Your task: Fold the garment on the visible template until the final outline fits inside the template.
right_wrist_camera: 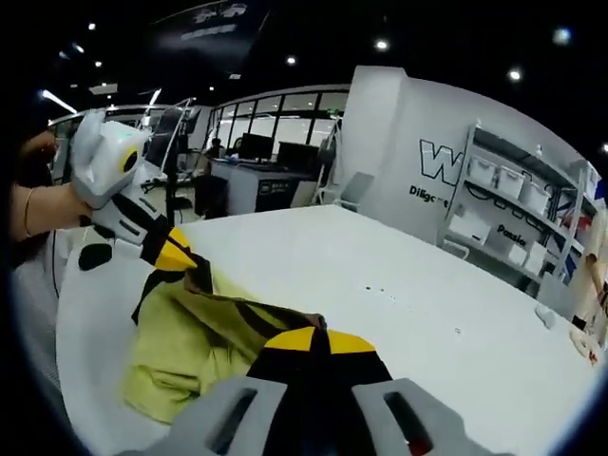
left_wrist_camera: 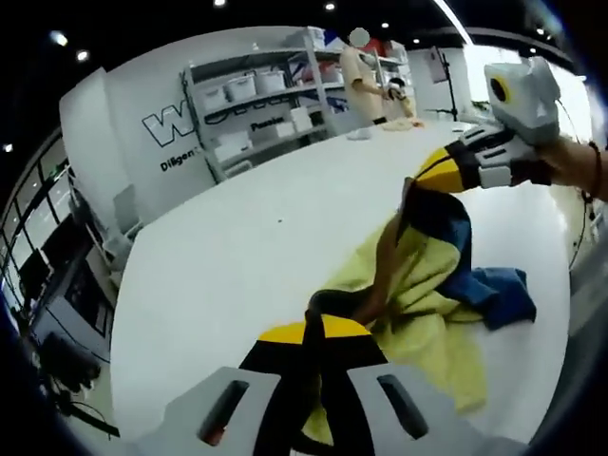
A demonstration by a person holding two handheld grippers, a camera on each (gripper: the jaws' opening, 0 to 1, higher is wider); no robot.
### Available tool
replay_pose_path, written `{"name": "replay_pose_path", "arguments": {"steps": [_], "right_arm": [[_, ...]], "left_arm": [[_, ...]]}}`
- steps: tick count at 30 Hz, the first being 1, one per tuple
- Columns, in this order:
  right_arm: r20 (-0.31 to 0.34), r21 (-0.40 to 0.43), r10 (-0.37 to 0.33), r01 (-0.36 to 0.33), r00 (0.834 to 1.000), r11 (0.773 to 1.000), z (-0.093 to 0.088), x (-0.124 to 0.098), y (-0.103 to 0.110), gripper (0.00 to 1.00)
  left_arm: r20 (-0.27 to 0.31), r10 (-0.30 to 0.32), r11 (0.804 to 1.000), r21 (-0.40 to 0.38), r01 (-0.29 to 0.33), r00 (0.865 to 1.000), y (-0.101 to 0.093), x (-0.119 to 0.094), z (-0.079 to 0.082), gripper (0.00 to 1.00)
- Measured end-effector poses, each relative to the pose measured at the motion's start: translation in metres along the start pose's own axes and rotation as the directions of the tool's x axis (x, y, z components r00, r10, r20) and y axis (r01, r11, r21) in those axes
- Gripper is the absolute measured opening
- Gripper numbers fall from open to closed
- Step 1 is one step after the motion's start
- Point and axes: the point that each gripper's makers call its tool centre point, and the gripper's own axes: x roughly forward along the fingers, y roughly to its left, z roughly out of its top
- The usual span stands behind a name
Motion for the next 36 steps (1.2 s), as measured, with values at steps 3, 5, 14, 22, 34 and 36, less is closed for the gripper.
{"name": "replay_pose_path", "arguments": {"steps": [3, 5, 14, 22, 34, 36], "right_arm": [[-0.015, 0.035, -0.026, 0.027, 1.000, 0.999, 0.002, 0.008, -0.011, 0.00], [-0.029, 0.113, -0.066, 0.069, 0.997, 0.991, 0.002, 0.019, -0.025, 0.00], [-0.021, 0.198, -0.089, 0.091, 0.996, 0.976, -0.010, 0.062, -0.046, 0.00], [-0.098, 0.279, -0.092, 0.116, 0.991, 0.953, -0.047, 0.088, -0.065, 0.00], [-0.121, 0.312, -0.078, 0.112, 0.990, 0.943, -0.065, 0.117, -0.068, 0.00], [-0.116, 0.314, -0.080, 0.113, 0.990, 0.943, -0.065, 0.120, -0.068, 0.00]], "left_arm": [[-0.018, -0.005, 0.999, -0.044, 0.004, 1.000, 0.005, 0.008, 0.002, 0.05], [-0.044, 0.000, 0.995, -0.095, -0.004, 0.999, 0.014, 0.022, 0.001, 0.05], [-0.114, 0.005, 0.980, -0.197, -0.027, 0.993, 0.030, 0.069, -0.005, 0.05], [-0.135, 0.004, 0.963, -0.265, -0.040, 0.991, 0.025, 0.101, -0.017, 0.05], [-0.131, 0.022, 0.960, -0.273, -0.057, 0.991, 0.038, 0.130, -0.018, 0.06], [-0.139, 0.030, 0.957, -0.280, -0.068, 0.990, 0.042, 0.131, -0.021, 0.06]]}}
